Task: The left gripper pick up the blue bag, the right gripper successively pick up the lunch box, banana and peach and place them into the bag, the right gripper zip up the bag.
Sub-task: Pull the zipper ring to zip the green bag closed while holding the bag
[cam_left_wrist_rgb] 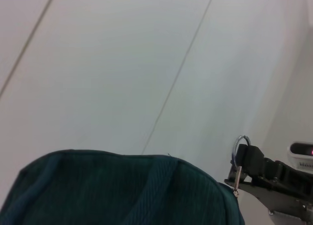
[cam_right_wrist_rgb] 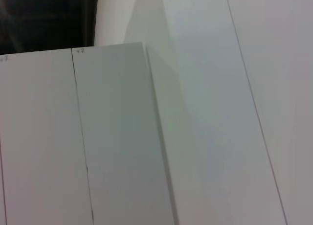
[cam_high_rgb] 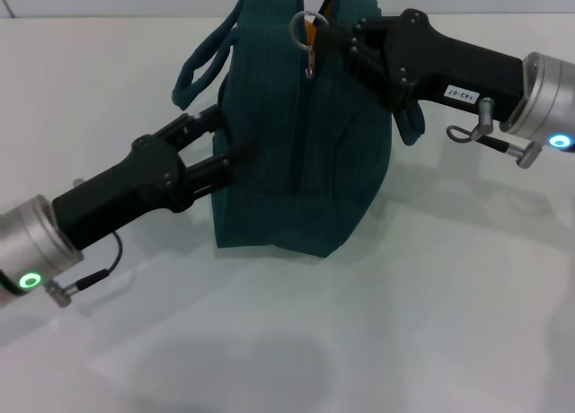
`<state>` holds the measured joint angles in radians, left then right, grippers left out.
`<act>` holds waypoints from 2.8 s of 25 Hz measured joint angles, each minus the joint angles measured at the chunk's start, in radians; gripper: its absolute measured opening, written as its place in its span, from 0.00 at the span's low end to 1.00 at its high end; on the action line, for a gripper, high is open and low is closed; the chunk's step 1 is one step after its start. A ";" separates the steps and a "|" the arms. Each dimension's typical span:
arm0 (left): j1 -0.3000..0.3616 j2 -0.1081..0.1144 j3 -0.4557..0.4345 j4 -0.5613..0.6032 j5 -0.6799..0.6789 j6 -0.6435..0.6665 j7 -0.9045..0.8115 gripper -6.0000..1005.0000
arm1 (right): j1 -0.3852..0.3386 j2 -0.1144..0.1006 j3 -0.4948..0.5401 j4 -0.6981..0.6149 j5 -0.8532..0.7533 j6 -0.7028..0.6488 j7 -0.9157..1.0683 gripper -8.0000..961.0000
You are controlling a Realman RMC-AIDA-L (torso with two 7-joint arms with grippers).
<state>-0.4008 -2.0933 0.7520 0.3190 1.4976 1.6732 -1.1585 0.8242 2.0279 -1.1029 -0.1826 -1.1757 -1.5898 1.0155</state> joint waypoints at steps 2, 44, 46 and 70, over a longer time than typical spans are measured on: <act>-0.017 0.000 0.004 -0.012 0.000 -0.014 -0.002 0.86 | 0.000 0.000 0.000 0.000 0.000 0.003 0.000 0.01; -0.057 0.010 0.101 -0.053 -0.009 -0.074 -0.006 0.07 | 0.004 0.000 0.005 0.000 0.024 0.048 0.000 0.01; -0.055 0.011 0.101 -0.053 0.009 -0.072 -0.007 0.07 | 0.004 0.000 0.008 0.000 0.025 0.060 0.004 0.01; -0.037 0.012 0.103 -0.051 0.071 -0.020 0.001 0.06 | 0.000 0.000 0.006 -0.003 0.066 0.079 0.027 0.01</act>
<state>-0.4379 -2.0817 0.8551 0.2678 1.5683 1.6536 -1.1574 0.8242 2.0279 -1.0969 -0.1859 -1.1096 -1.5104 1.0425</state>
